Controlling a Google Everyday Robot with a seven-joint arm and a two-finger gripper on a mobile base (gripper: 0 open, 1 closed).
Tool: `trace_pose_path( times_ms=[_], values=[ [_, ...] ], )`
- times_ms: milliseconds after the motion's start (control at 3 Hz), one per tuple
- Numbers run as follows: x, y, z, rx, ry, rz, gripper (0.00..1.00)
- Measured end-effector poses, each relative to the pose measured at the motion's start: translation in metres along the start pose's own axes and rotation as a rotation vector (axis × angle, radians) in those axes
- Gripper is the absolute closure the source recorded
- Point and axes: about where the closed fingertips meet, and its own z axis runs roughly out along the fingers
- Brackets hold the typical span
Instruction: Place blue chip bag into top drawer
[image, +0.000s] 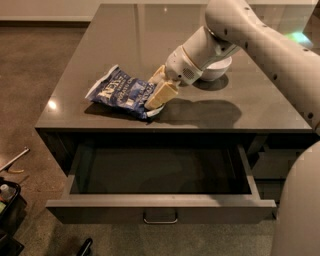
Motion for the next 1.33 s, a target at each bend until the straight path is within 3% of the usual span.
trace_pose_path(
  times_ms=[333,667,1000,1333],
  values=[
    [0.000,0.000,0.000,0.000,0.000,0.000,0.88],
    [0.000,0.000,0.000,-0.001,-0.001,-0.001,1.00],
    [-0.006,0.019,-0.028,-0.030,-0.022,-0.022,1.00],
    [-0.010,0.063,-0.078,0.007,-0.046,-0.006,1.00]
  ],
)
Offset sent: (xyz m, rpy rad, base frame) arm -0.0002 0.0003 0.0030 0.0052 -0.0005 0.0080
